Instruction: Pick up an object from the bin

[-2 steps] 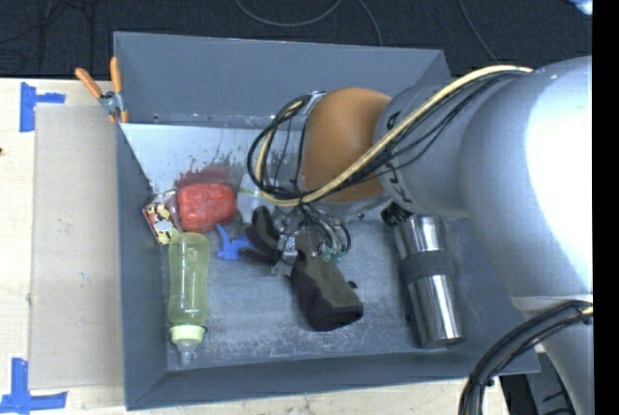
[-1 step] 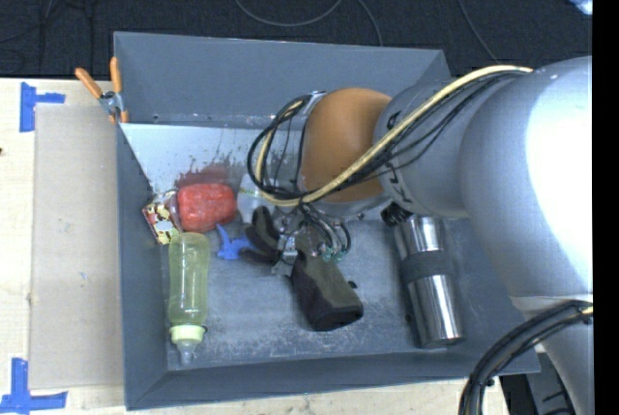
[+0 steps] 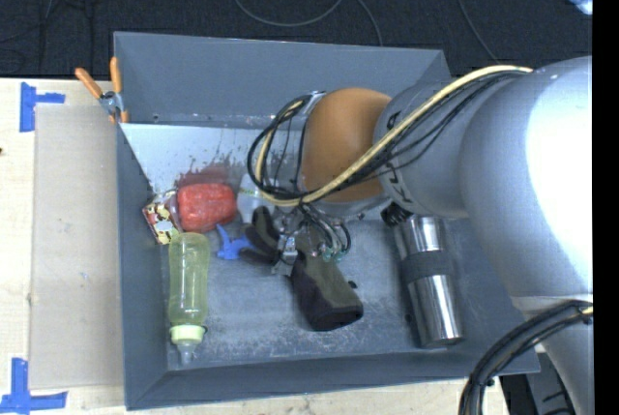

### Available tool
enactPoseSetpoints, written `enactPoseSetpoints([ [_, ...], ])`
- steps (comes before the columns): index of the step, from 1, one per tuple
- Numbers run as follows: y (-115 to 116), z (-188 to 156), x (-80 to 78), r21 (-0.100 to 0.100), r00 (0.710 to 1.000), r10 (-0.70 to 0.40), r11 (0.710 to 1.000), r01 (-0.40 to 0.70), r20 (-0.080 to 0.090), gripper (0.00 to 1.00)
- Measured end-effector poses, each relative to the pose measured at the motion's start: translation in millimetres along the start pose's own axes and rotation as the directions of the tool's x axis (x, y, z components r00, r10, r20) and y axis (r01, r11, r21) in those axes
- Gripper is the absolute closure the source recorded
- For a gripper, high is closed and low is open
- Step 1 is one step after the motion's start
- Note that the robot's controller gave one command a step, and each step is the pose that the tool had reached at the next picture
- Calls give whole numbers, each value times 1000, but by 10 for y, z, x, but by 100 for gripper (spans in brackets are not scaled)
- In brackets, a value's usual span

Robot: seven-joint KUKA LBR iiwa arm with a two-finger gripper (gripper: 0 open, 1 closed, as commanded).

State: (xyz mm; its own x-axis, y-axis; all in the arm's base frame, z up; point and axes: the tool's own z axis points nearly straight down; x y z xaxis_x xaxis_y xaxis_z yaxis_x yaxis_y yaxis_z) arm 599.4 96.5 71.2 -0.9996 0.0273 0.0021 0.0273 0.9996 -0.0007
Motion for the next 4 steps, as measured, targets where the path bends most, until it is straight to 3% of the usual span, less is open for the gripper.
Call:
enactPoseSetpoints([
  [4, 39, 0, 11, 2, 1000, 2, 1000, -2, 1, 100],
])
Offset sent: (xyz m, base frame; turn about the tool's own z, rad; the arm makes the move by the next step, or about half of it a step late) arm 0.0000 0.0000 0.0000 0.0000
